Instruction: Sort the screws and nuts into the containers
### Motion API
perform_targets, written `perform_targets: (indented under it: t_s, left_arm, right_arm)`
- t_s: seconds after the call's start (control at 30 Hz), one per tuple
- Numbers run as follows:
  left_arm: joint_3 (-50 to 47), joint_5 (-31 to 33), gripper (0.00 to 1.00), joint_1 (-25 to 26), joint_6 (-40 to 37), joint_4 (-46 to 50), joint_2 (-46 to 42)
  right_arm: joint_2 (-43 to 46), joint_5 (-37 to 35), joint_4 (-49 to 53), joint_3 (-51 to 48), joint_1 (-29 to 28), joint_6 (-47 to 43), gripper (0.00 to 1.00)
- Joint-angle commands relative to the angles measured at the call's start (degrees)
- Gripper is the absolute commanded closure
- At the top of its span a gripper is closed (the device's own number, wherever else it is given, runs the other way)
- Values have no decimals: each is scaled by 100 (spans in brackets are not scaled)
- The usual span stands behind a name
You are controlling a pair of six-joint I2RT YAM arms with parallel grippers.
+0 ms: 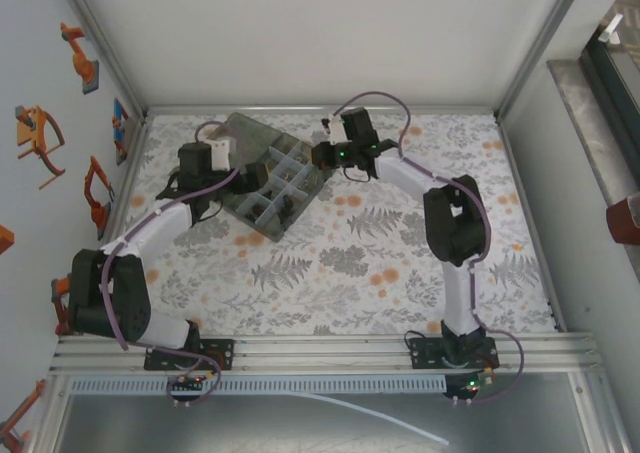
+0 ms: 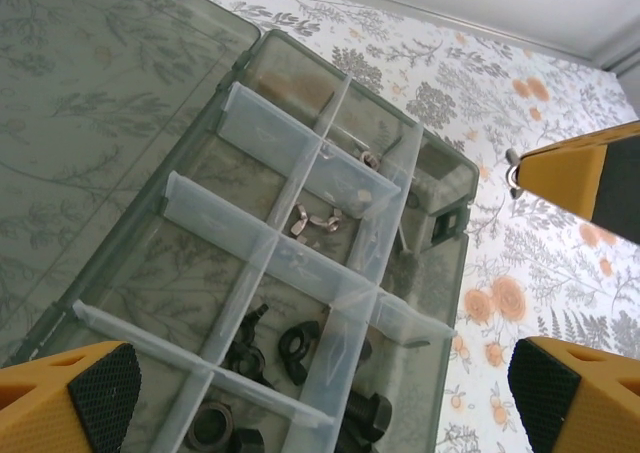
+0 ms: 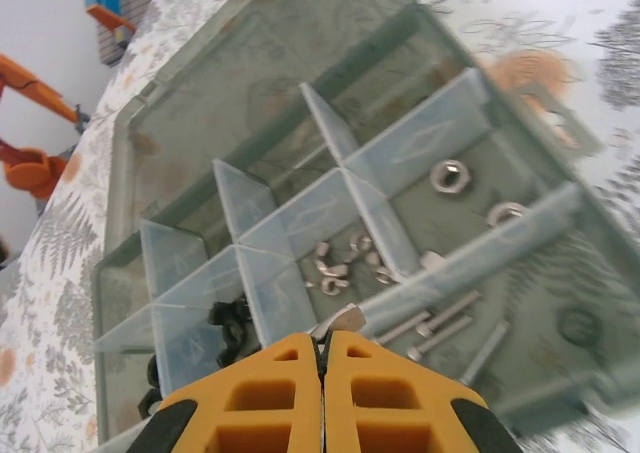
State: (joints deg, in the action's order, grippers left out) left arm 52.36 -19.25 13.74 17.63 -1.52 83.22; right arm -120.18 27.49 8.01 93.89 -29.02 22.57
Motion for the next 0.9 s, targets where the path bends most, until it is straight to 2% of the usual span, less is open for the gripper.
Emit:
perform_targets:
  t_s: [0.0,0.17,0.33,0.87]
  left_arm:
    - [-79,-438,3,-139,-92,-578,216]
    - [-3,-653,3,-355,-115,-776,622]
    - [-19,-816,3,-438,-152,-887,779]
    - [-399,-747,3,-453,-264,-704,329]
  right_arm:
    - [-290,279,-300,447,-68,-121,100]
    - [-961,463,-120,1232,-137,-61,100]
    - [-1344,468,-125,1583,-227,24,100]
    - [-1470,407,-107,1503,-401,90,100]
